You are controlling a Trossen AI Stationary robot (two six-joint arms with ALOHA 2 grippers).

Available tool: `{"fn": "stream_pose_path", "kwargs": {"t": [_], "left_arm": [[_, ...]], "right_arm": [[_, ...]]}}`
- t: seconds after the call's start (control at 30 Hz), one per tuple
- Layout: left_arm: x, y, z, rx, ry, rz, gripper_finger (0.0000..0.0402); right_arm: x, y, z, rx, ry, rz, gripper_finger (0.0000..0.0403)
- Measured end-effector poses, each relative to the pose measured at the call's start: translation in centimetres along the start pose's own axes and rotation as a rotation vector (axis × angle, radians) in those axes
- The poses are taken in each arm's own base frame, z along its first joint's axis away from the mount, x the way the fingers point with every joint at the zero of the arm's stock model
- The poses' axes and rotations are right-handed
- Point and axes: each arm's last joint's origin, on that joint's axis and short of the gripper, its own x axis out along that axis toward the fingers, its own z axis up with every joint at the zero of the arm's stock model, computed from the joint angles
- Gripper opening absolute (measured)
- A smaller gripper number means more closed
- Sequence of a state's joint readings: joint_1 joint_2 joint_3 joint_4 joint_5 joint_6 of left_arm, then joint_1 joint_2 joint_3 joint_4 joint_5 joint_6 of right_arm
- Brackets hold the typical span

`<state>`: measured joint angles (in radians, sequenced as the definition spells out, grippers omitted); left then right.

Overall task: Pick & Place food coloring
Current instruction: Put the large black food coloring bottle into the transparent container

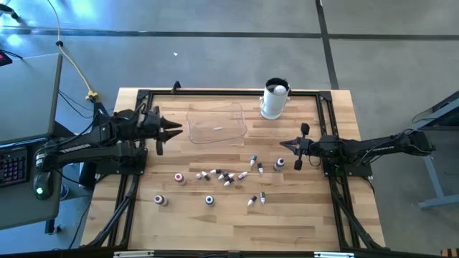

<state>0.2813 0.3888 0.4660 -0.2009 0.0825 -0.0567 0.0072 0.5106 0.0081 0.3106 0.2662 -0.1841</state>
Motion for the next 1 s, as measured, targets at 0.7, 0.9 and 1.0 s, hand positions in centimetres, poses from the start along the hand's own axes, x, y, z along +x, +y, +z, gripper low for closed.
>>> {"fn": "stream_pose_path", "kwargs": {"t": [0.7,0.9,1.0], "left_arm": [[6.4,0.4,3.3,-0.015,0.201,0.036,0.0104],[7.2,0.7,3.2,0.001,0.193,0.114,0.0104],[7.1,0.7,3.5,0.002,0.163,0.12,0.0104]], "right_arm": [[0.0,0.0,0.0,0.0,0.0,0.0,0.0002],[0.0,0.0,0.0,0.0,0.0,0.0,0.0002],[0.0,0.0,0.0,0.0,0.0,0.0,0.0002]]}}
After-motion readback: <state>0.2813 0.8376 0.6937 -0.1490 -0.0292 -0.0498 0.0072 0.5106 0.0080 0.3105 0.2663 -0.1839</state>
